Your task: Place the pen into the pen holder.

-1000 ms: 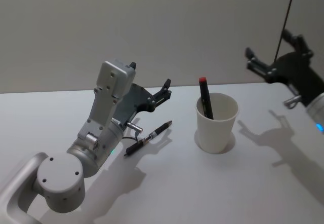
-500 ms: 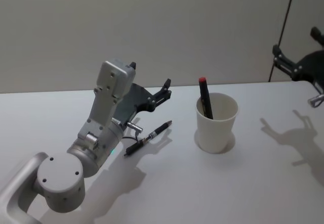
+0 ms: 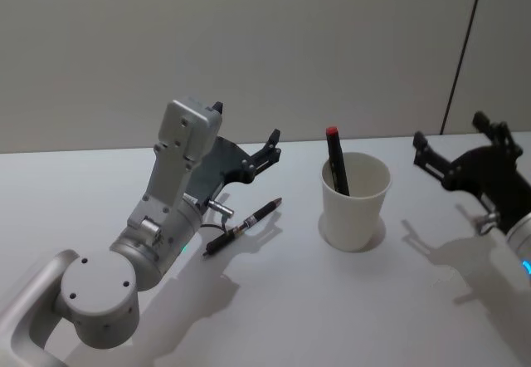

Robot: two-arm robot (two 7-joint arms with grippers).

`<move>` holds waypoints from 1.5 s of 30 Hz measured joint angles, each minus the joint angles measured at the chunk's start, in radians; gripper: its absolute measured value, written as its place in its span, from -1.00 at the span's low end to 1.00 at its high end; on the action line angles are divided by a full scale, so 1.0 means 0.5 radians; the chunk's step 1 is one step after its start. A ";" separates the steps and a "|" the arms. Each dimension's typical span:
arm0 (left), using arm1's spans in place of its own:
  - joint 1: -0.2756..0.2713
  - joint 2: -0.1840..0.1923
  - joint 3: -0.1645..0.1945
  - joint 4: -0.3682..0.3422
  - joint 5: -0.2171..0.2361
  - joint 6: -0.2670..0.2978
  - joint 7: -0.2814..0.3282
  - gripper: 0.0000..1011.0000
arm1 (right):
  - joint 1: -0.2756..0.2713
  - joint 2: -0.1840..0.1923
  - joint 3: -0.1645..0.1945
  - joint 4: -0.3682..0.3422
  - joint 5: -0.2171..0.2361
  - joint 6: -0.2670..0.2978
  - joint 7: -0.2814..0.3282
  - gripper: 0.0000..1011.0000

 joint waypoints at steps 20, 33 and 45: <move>0.003 0.006 -0.004 -0.008 -0.015 0.022 -0.047 0.98 | -0.090 -0.025 -0.030 -0.058 0.063 0.054 -0.038 0.98; 0.024 0.064 -0.022 -0.072 -0.132 0.216 -0.309 0.98 | -0.090 -0.025 -0.030 -0.059 0.063 0.054 -0.037 0.98; 0.046 0.157 -0.061 -0.093 -0.257 0.487 -0.573 0.98 | -0.090 -0.025 -0.030 -0.059 0.063 0.053 -0.037 0.98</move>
